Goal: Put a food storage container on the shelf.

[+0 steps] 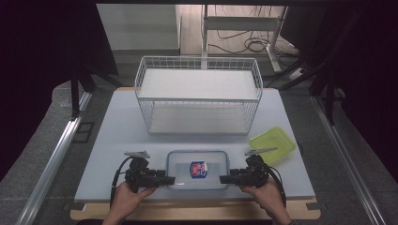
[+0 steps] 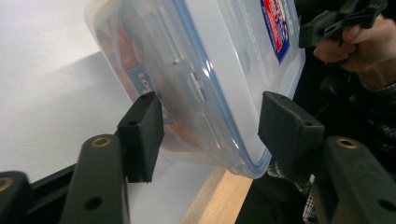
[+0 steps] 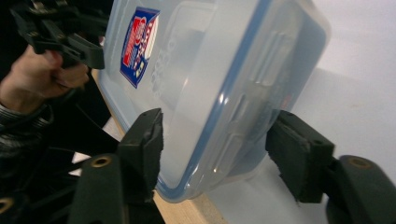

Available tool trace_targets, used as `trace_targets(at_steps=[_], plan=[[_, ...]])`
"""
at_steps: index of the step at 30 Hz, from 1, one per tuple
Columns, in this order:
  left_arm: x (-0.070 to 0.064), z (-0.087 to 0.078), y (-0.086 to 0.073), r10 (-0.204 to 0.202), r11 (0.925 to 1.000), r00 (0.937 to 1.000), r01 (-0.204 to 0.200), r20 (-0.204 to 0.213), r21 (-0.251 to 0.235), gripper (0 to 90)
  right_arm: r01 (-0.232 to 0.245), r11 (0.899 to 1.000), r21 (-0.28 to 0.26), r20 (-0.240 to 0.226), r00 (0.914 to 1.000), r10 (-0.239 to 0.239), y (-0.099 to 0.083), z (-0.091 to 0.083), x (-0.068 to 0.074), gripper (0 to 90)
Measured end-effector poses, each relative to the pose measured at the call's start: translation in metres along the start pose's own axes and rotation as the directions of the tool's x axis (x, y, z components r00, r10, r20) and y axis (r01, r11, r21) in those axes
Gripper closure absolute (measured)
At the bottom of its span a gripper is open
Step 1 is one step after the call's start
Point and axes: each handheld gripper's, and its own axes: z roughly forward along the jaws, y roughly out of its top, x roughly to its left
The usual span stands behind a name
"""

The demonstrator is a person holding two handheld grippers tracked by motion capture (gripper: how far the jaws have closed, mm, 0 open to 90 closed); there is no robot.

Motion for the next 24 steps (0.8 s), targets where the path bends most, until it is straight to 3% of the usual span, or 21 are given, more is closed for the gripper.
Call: trace_targets(at_steps=[5,9,15,20,24], plan=[[-0.001,-0.003,0.0,0.012,0.9994,0.9999,-0.012,-0.01,-0.032,51.6,-0.019,0.999,-0.049,0.009,0.9998,0.019,0.0,-0.005,0.0,48.1],[0.001,-0.004,0.0,-0.013,0.9986,0.9999,0.013,-0.001,-0.052,54.2,-0.006,0.998,-0.068,0.028,0.9996,0.008,-0.001,-0.005,0.003,48.9],[0.0,-0.004,0.001,0.004,0.997,0.9995,-0.007,-0.033,-0.077,54.0,0.028,0.993,-0.113,0.059,0.998,-0.021,-0.003,-0.004,0.008,49.3],[-0.005,-0.01,0.005,0.025,0.9938,0.9994,-0.028,-0.025,-0.108,54.0,0.079,0.981,-0.179,0.064,0.9956,-0.068,0.0,-0.01,0.014,50.4],[-0.008,-0.013,0.012,0.045,0.9912,0.9986,-0.048,-0.028,-0.123,54.0,0.092,0.972,-0.218,0.051,0.9952,-0.083,0.004,-0.017,0.017,51.3]])
